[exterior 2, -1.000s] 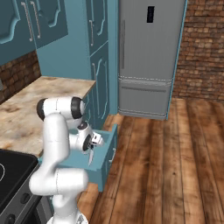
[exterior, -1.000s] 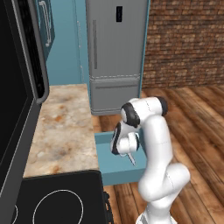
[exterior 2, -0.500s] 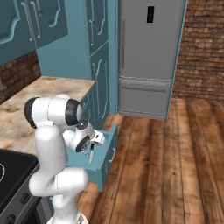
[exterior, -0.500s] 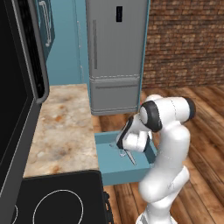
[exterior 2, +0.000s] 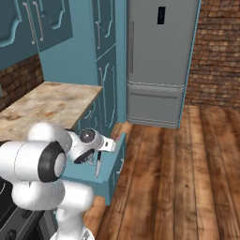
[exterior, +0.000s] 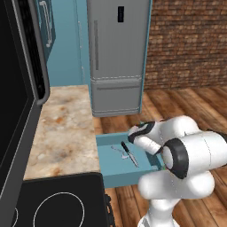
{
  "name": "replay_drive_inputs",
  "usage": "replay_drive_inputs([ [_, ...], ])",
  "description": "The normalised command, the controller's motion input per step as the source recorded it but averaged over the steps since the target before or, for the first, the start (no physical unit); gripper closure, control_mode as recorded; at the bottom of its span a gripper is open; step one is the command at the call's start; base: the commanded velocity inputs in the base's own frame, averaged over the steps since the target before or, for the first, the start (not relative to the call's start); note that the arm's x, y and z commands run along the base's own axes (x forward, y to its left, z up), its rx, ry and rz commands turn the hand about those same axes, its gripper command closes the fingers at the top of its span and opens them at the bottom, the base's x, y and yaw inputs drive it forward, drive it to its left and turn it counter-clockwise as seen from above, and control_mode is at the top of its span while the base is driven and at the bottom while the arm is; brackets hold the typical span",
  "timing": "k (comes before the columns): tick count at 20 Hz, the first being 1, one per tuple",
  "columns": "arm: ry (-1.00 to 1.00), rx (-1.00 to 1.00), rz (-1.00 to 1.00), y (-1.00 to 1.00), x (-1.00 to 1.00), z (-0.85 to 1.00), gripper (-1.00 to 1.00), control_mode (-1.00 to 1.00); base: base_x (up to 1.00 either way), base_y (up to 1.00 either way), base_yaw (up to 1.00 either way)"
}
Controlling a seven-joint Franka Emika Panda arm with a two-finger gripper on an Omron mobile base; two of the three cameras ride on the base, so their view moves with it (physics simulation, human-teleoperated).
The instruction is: Pick up the metallic utensils from the counter and place them in the open drawer. Make sure not to pick up any wooden utensils.
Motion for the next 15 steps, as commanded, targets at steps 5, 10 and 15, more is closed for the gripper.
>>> replay_drive_inputs([
  [5, 0.00, -0.03, 0.00, -0.04, -0.51, 1.00, -1.00, -1.00, 0.00, 0.00, 0.00],
  [10, 0.02, -0.02, 0.00, -0.08, -0.85, 1.00, -1.00, -1.00, 0.00, 0.00, 0.00],
  [15, -0.03, 0.00, 0.00, -0.60, -0.98, 0.70, -1.00, -1.00, 0.00, 0.00, 0.00],
])
